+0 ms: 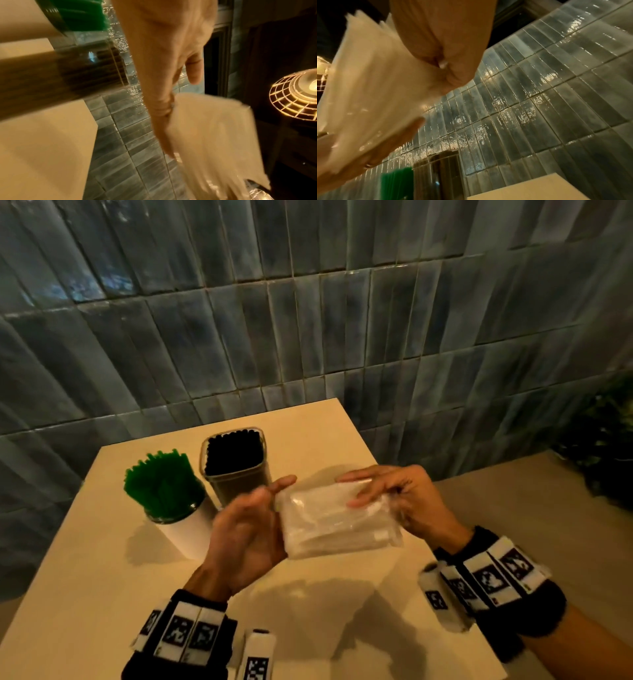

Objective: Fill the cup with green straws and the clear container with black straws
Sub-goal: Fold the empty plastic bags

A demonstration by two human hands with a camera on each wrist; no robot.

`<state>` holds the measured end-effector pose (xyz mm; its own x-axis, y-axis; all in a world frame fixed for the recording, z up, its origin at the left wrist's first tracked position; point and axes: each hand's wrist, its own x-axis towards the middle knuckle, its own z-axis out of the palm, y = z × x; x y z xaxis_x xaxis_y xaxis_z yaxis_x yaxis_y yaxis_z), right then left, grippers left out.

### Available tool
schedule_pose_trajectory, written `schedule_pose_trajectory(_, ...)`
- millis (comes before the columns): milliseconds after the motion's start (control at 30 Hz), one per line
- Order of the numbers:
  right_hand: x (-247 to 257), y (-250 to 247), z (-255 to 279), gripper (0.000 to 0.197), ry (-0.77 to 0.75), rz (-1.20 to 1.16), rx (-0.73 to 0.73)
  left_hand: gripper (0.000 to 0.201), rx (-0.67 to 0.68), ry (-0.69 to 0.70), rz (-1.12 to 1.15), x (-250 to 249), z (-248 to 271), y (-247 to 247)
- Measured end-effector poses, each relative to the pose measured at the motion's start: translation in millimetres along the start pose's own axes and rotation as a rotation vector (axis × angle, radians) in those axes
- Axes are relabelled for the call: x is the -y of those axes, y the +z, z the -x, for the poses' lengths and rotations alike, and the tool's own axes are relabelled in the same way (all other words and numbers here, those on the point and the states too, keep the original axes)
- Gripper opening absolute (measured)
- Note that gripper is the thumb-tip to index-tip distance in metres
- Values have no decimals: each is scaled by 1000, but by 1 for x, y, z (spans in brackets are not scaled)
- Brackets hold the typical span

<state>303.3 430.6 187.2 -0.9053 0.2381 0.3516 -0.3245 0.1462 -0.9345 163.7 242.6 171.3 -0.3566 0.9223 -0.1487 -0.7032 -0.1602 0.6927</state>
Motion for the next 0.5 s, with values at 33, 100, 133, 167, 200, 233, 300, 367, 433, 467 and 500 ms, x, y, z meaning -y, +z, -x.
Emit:
schedule_pose_trajectory(33,0,-11,0,39,-21,16,-9,85,-68,0,-123,6,-8,13)
schedule_pose_trajectory(100,2,-27,0,23,-19,63,-22,100,-174,-7,-473,22,-24,38)
schedule_pose_trajectory(133,2,-34,0,23,17,87,-23,94,-214,32,-588,29,-32,46)
schedule_pose_trajectory(167,1,-46,0,27,81,80,-30,84,-256,101,-657,36,-41,50)
schedule_pose_trajectory(200,1,-60,2,32,175,10,-39,72,-297,173,-690,43,-50,56)
schedule_pose_trajectory(233,1,-73,5,38,272,-138,-58,62,-333,243,-718,49,-59,61)
schedule_pose_trajectory(300,7,-99,14,45,430,-456,-80,45,-384,342,-777,62,-76,77)
schedule_pose_trajectory(367,9,-121,24,48,505,-433,-94,33,-404,398,-851,78,-95,102)
schedule_pose_trajectory(433,7,-146,35,48,558,-209,-131,34,-389,422,-871,95,-115,125)
schedule_pose_trajectory(467,5,-156,40,44,566,-143,-158,37,-370,421,-859,102,-123,132)
schedule_pose_trajectory(500,1,-172,46,41,563,-115,-176,40,-355,407,-850,111,-132,137)
